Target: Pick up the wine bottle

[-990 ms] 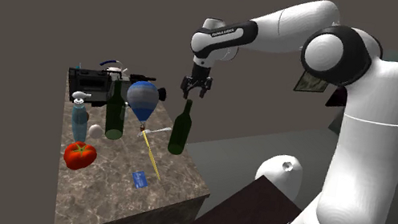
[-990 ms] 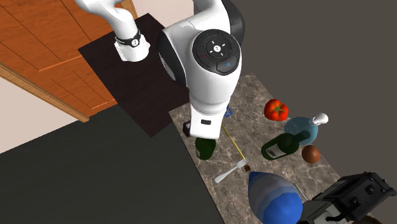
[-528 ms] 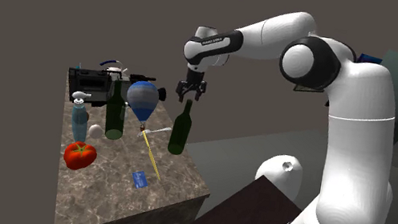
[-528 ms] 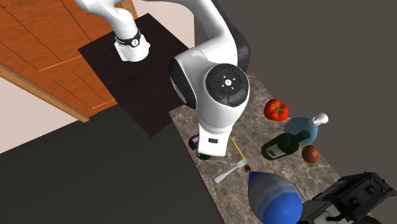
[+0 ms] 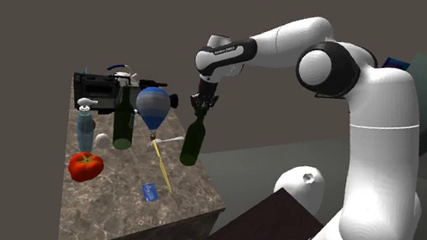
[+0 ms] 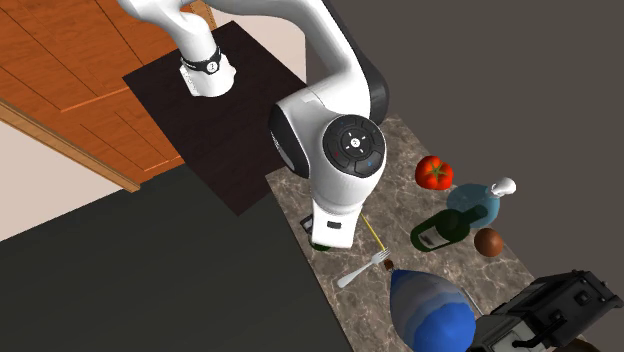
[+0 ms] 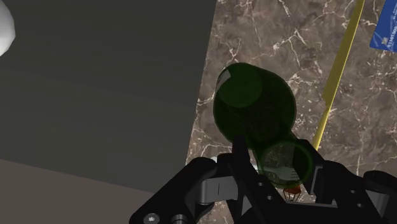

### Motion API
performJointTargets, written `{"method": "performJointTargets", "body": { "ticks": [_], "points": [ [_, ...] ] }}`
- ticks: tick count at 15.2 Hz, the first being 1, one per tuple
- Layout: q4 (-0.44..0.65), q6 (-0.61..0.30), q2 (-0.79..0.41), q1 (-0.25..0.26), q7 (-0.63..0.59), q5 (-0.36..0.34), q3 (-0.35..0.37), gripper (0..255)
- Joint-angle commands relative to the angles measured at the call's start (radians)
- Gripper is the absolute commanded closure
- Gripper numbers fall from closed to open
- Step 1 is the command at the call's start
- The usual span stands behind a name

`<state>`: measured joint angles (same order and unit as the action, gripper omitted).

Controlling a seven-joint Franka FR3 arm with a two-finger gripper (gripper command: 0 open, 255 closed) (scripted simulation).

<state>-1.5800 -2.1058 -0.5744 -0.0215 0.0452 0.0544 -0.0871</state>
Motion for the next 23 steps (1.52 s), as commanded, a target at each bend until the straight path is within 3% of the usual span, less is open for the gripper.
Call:
{"method": "performJointTargets", "body": {
  "ticks": [1,7,23],
  "points": [
    [0.0,0.0,-0.001,0.0,0.0,0.0,0.0,255],
    [-0.004,-0.002,0.002,-0.001,0.001,0.0,0.0,255],
    [0.08,0.162,0.082,0.001,-0.004,-0.009,-0.005,255]
  ]
}}
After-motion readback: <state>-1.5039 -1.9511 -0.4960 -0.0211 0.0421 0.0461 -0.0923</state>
